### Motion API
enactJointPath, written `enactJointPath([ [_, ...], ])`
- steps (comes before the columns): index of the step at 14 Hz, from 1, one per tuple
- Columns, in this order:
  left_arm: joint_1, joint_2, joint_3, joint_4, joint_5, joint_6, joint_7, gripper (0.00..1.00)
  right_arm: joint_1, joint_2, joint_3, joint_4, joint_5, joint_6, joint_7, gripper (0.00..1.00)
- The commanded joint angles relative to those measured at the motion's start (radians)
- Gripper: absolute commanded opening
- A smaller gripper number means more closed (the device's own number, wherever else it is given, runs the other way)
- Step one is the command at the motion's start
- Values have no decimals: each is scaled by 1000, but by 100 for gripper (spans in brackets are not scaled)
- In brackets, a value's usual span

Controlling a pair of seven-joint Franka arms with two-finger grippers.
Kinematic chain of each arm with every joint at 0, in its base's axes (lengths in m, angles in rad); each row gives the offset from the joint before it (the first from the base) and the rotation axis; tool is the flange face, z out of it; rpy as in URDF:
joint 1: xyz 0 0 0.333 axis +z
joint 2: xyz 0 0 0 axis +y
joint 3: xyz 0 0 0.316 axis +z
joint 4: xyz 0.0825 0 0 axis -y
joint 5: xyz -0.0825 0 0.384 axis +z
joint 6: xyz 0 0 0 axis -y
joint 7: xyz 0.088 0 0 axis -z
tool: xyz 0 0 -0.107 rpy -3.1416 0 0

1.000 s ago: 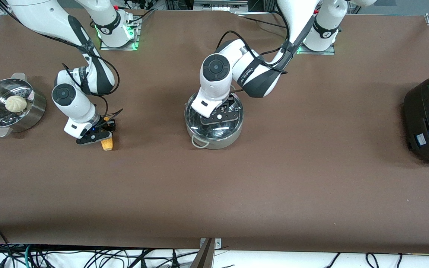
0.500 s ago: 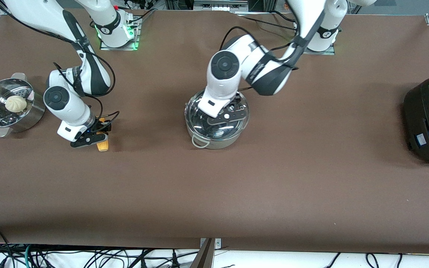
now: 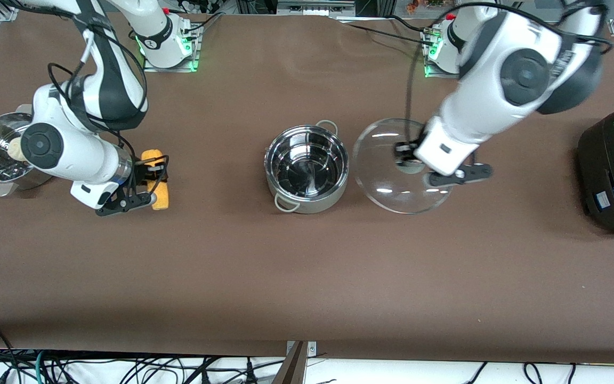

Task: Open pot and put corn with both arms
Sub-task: 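Carry the corn over the pot while the left gripper lowers the lid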

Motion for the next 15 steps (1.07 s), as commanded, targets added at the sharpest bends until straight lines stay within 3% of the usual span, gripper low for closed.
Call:
enactJointPath([
  [1,108,-80,-4,-272,1,145,235,0,65,41,0,96,141,-26,34,11],
  [3,156,-73,5,-370,54,237,313,0,135,90,-2,151,252,-24,82,11],
  [7,167,-13,8,-596,84,576,324,0,304,155,-2,168,254,139,321,12],
  [9,167,21,8,-648,119,673,324,0,366,192,-2,167,251,207,387,12],
  [11,167,51,8,-653,133,680,324,0,418,219,-2,161,257,210,425,21],
  [12,167,67,11,-650,149,680,324,12,444,235,-2,161,257,213,473,21],
  [13,169,64,14,-650,154,678,323,49,467,239,-2,161,255,221,514,21],
  [14,169,58,16,-650,154,674,323,99,476,249,-2,161,251,233,533,21],
  [15,169,33,19,-645,154,663,321,100,481,264,-2,158,248,235,531,21],
])
